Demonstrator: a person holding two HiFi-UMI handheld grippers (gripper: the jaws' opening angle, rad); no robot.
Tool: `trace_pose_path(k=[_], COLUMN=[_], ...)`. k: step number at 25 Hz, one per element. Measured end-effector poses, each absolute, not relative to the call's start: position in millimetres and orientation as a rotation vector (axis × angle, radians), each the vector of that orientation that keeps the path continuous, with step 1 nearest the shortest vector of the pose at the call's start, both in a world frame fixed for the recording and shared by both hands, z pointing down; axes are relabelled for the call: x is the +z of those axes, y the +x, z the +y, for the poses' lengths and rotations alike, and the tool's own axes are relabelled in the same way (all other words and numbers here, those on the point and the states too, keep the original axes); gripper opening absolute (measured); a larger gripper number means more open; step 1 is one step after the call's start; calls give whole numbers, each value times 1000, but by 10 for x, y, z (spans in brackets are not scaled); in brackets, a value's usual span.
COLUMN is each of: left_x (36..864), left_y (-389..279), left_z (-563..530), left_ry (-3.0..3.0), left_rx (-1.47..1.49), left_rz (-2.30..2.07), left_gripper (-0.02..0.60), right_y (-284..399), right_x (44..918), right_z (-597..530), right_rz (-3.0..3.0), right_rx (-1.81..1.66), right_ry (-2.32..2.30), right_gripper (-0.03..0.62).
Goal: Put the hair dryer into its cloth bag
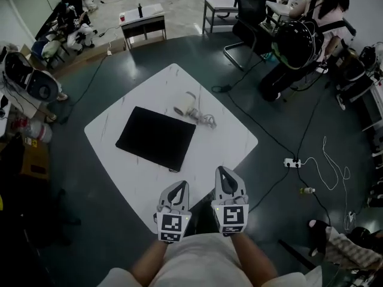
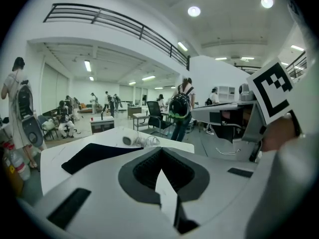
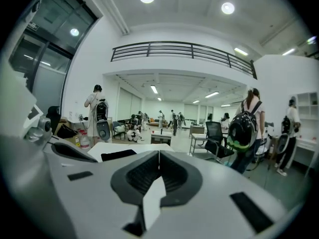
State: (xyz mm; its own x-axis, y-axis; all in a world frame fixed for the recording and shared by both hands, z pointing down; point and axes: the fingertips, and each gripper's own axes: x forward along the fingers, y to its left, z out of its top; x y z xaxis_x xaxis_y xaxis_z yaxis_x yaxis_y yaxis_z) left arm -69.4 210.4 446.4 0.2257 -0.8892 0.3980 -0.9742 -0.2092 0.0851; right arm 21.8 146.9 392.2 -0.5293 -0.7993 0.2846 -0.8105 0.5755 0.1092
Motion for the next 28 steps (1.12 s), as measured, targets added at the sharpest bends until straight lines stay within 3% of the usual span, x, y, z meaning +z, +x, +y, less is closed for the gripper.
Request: trace_pose_path(k=[17,28], left_x=[5253,5792], left_y=[-813,-766], left_z=[856,55], left_ry=[1748,1687], left_rx=[745,1118], left_rz=[-1934,-1827], left_gripper=[8,6], right_y=[108,281], right_x=[4976,5388], right_z=[-47,-266], right_rz=[-2665,-2659], right_rx=[102,230], right_ry=[513,423], right_gripper=[15,15])
